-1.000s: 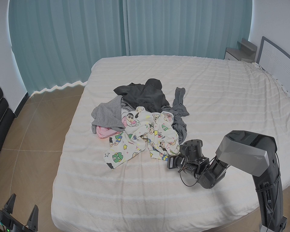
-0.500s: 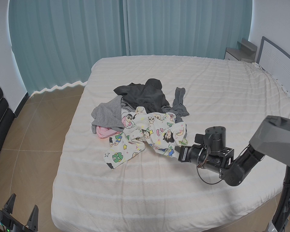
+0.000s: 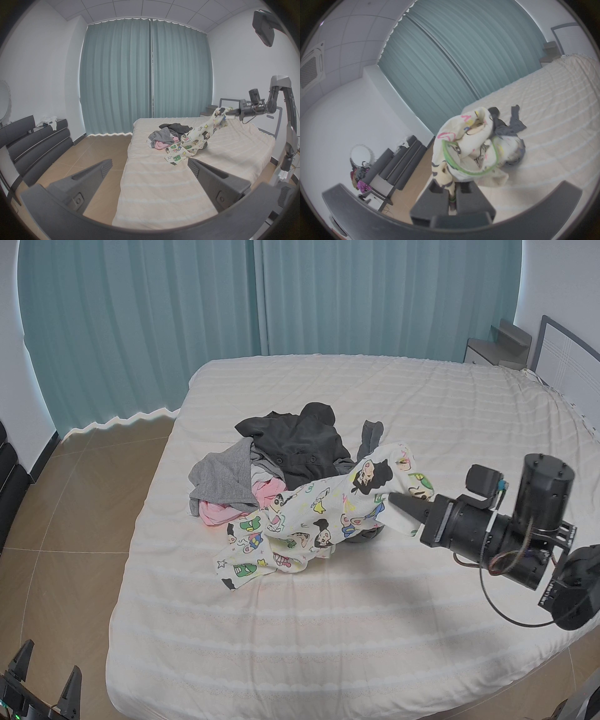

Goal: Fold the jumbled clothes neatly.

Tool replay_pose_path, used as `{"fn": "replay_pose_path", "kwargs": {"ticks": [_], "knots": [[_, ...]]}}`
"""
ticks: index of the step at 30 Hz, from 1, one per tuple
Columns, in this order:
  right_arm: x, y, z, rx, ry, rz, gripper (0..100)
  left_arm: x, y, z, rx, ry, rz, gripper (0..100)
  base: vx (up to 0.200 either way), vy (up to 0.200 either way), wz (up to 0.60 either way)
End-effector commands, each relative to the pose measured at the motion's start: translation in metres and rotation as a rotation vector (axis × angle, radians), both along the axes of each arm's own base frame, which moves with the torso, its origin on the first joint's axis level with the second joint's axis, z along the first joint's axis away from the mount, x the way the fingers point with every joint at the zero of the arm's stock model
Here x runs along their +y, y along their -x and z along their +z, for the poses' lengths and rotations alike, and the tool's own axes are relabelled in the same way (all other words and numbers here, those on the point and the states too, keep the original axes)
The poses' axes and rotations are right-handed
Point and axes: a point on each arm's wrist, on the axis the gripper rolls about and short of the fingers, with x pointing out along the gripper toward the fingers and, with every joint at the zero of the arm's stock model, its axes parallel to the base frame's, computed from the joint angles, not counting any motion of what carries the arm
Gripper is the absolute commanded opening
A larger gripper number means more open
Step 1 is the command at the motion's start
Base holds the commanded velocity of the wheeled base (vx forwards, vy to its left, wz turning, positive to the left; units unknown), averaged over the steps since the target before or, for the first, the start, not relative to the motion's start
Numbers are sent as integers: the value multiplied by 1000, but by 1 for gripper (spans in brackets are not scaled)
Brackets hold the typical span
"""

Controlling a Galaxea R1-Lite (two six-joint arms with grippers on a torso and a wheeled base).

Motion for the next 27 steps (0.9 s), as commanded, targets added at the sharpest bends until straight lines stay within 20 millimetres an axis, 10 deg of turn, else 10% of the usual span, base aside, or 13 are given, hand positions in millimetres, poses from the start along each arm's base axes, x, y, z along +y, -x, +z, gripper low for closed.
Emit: {"fn": "replay_pose_path", "kwargs": {"ticks": [1, 4, 7, 27], "knots": [[-6, 51, 60, -139, -107, 102, 0, -2, 6, 19, -115, -20, -104, 100, 0, 0, 0], [-6, 58, 75, -159, -124, 121, 0, -4, 21, 97, -258, 132, -233, 100, 0, 0, 0], [-4, 59, 89, -194, -147, 132, 0, -5, 4, 124, -130, 175, -348, 100, 0, 0, 0], [30, 80, 130, -252, -210, 285, 0, -49, -126, 29, 688, -369, -835, 100, 0, 0, 0]]}}
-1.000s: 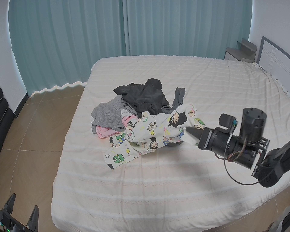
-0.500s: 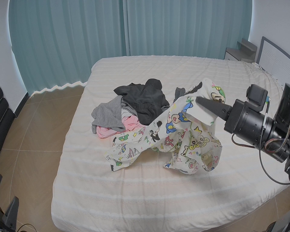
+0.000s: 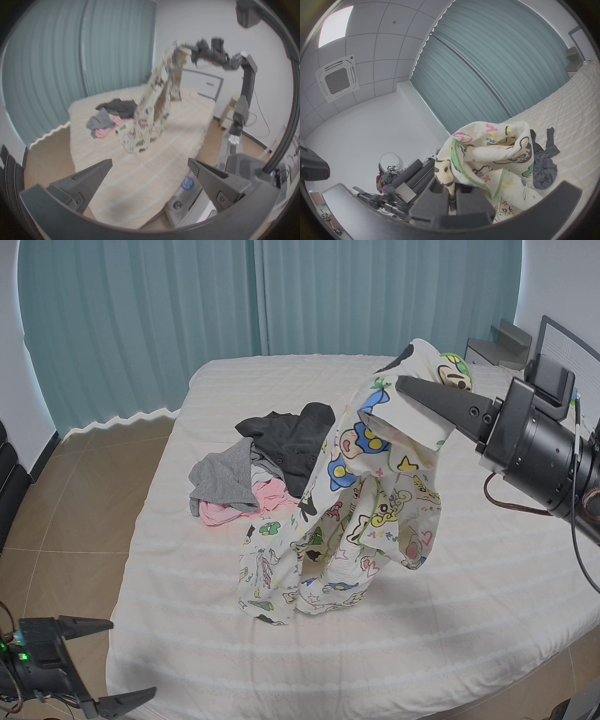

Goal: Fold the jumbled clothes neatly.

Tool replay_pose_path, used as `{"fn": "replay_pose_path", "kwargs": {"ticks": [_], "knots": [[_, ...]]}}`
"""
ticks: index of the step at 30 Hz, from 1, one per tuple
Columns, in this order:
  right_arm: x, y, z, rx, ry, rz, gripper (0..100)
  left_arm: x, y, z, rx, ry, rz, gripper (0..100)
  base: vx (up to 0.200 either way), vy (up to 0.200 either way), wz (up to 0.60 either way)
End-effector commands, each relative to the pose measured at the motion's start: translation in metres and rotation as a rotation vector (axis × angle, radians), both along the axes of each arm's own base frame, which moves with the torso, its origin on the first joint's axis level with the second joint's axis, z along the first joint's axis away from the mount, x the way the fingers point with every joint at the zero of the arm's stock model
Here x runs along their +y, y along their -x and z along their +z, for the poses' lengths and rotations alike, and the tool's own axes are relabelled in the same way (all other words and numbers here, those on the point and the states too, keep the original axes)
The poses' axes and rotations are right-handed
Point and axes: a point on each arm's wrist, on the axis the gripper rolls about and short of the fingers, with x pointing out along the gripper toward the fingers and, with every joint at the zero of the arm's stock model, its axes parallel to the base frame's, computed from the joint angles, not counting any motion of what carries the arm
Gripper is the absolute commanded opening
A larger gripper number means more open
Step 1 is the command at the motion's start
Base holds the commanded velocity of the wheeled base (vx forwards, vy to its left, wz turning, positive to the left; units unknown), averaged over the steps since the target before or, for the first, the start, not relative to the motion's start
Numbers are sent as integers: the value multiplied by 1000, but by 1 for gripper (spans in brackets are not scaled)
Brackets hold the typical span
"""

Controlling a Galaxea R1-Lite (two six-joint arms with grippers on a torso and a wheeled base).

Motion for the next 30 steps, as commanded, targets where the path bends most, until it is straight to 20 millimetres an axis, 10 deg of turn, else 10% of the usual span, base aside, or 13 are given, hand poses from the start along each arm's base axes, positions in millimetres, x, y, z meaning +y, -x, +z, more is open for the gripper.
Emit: {"fn": "replay_pose_path", "kwargs": {"ticks": [1, 12, 30], "knots": [[21, 17, 15, -32, -29, 100, 0, -27, -53, -48, 273, -190, -162, 100, 0, 0, 0], [34, 22, 21, -67, -31, 131, 0, -77, -97, -80, 145, -174, -212, 100, 0, 0, 0], [35, 24, 19, -57, -27, 129, 0, -128, -103, -82, 45, -14, -26, 100, 0, 0, 0]]}}
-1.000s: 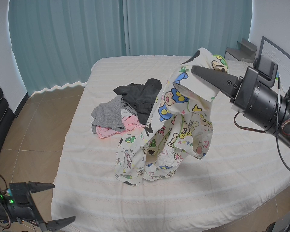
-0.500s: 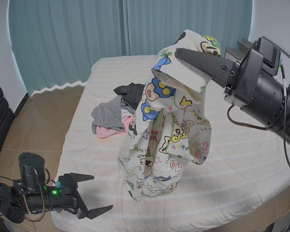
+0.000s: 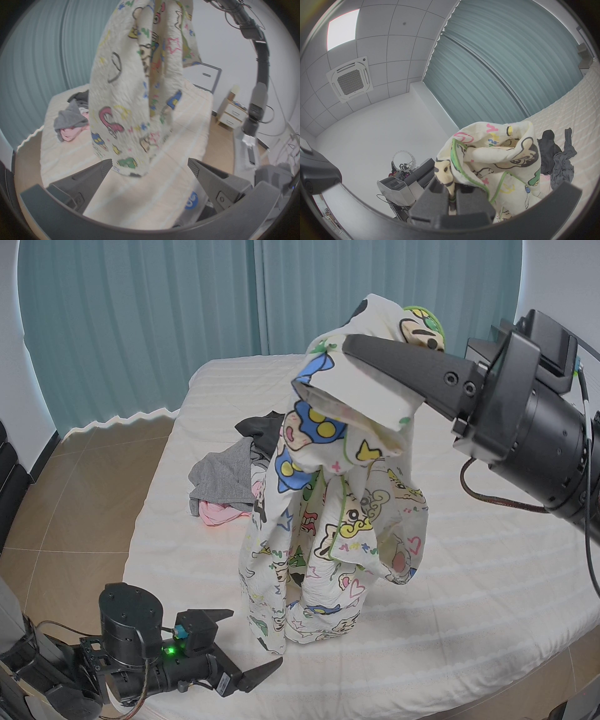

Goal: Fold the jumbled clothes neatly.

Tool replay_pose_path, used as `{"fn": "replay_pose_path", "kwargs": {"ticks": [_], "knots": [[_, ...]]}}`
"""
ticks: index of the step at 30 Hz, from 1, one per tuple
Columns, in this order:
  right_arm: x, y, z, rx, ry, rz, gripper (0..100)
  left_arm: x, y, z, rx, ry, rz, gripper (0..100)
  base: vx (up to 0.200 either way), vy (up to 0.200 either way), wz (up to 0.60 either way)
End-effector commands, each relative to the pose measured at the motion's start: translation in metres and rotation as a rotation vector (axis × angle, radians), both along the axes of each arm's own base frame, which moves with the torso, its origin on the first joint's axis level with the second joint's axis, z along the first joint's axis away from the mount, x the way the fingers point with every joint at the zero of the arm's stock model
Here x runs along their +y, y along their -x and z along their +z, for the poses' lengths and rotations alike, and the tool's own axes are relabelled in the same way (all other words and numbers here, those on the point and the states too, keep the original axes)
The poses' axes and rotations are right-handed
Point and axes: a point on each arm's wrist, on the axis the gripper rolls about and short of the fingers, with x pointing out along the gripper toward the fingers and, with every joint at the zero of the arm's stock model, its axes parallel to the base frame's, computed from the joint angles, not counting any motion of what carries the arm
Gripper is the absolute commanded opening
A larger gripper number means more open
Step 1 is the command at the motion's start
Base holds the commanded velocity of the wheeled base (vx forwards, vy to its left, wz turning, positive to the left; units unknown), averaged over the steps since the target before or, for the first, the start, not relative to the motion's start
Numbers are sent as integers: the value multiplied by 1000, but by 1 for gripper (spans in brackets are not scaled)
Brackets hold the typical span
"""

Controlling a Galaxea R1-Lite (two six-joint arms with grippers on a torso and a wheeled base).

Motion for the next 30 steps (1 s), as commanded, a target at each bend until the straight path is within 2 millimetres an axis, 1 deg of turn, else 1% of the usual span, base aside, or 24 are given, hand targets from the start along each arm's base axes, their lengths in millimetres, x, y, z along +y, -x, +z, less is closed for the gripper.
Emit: {"fn": "replay_pose_path", "kwargs": {"ticks": [1, 3, 5, 6, 8, 10, 14, 16, 18, 24, 30], "knots": [[0, 0, -3, 8, 8, 1, 0, -21, -8, -19, -18, -11, 85, 100, 0, 0, 0], [0, 1, -3, 7, 6, 1, 0, -27, -8, -22, -39, 0, 128, 100, 0, 0, 0], [-2, 1, -3, 8, 6, 0, 0, -36, -10, -29, -83, 15, 242, 100, 0, 0, 0], [-2, 1, -3, 8, 6, 0, 0, -36, -10, -30, -85, 15, 247, 100, 0, 0, 0], [-4, 3, -2, 5, 4, -2, 0, -40, -15, -42, -113, -1, 327, 100, 0, 0, 0], [-6, 4, -1, 2, 0, -2, 0, -40, -15, -44, -130, 17, 337, 100, 0, 0, 0], [-7, 4, -4, 8, 8, -4, 0, -44, -17, -38, -171, 81, 337, 100, 0, 0, 0], [-7, 4, -4, 8, 8, -4, 0, -44, -17, -38, -171, 81, 337, 100, 0, 0, 0], [-7, 4, -5, 11, 9, -5, 0, -46, -12, -38, -172, 87, 319, 100, 0, 0, 0], [-7, 4, -5, 12, 8, -5, 0, -47, -12, -37, -169, 98, 324, 100, 0, 0, 0], [-8, 5, -3, -6, -18, -3, 0, -57, -21, -44, -177, 102, 336, 100, 0, 0, 0]]}}
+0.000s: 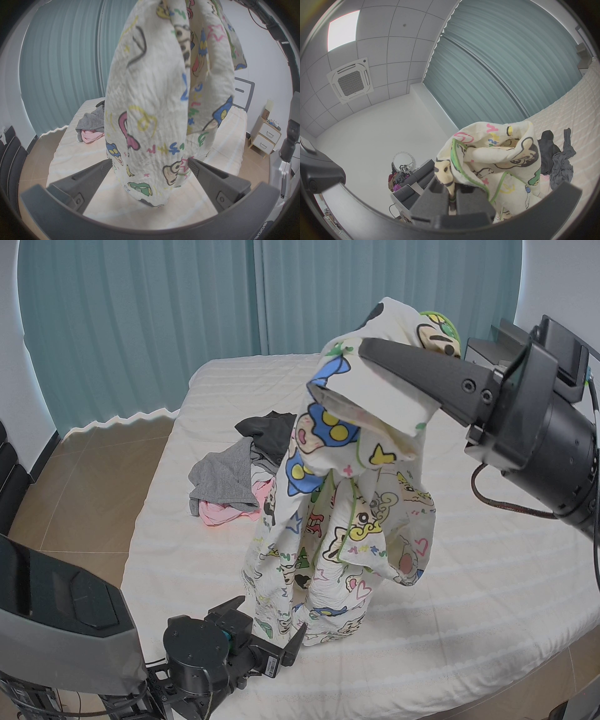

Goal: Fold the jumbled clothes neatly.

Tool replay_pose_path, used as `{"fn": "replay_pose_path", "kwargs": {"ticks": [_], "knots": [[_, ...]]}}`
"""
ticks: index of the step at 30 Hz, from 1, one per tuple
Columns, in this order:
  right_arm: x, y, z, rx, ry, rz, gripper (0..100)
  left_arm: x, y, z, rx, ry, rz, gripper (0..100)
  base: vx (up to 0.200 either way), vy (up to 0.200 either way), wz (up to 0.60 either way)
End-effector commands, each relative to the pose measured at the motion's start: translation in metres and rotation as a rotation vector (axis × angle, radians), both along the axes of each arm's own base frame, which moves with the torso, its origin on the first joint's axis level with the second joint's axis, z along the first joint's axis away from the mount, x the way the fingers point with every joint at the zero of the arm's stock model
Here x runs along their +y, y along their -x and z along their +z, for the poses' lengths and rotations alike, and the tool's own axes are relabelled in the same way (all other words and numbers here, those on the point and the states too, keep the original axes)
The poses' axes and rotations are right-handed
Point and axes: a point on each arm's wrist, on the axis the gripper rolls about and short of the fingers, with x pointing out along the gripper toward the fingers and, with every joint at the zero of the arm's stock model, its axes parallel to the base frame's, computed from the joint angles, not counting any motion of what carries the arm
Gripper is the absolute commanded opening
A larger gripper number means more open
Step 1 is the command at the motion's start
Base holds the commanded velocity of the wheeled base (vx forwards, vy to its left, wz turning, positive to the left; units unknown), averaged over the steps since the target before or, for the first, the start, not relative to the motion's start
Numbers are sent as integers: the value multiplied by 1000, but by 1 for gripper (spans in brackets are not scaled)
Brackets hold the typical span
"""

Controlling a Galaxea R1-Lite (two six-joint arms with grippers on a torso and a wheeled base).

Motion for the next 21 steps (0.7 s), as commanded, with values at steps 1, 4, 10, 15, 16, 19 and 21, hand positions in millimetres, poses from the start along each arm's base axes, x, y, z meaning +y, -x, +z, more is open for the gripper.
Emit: {"fn": "replay_pose_path", "kwargs": {"ticks": [1, 4, 10, 15, 16, 19, 21], "knots": [[0, 1, -1, -6, -4, 2, 0, -6, -9, -5, -8, -2, 33, 100, 0, 0, 0], [-2, 2, -2, -9, -8, 2, 0, -8, -20, -6, -36, 2, 111, 100, 0, 0, 0], [-7, 5, -1, -13, -14, 0, 0, -2, -17, -6, -36, -23, 151, 100, 0, 0, 0], [-8, 6, 0, -15, -17, 0, 0, 2, -19, -9, -38, -51, 200, 100, 0, 0, 0], [-8, 6, 0, -15, -17, -1, 0, 3, -18, -10, -40, -63, 217, 100, 0, 0, 0], [-9, 4, 0, -16, -18, -9, 0, 8, -15, -12, -40, -116, 233, 100, 0, 0, 0], [-9, 4, 0, -16, -18, -9, 0, 6, -17, -13, -42, -112, 234, 100, 0, 0, 0]]}}
